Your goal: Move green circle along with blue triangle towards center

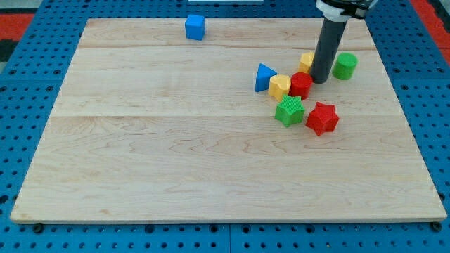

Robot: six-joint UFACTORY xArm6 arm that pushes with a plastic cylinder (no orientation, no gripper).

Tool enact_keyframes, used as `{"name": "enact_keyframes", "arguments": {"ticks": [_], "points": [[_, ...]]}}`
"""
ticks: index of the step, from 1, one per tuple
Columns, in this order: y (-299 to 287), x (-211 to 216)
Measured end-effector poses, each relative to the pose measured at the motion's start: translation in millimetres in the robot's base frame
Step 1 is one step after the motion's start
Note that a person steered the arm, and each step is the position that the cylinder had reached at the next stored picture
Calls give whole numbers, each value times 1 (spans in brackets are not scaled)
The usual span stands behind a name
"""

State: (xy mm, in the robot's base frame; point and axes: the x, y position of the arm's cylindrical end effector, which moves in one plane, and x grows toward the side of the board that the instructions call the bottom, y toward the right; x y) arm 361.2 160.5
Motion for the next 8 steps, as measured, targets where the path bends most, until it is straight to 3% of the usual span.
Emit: {"name": "enact_keyframes", "arguments": {"ticks": [1, 2, 3, 6, 7, 8], "points": [[61, 13], [125, -2], [102, -30], [-84, -19], [-123, -15], [-123, -24]]}}
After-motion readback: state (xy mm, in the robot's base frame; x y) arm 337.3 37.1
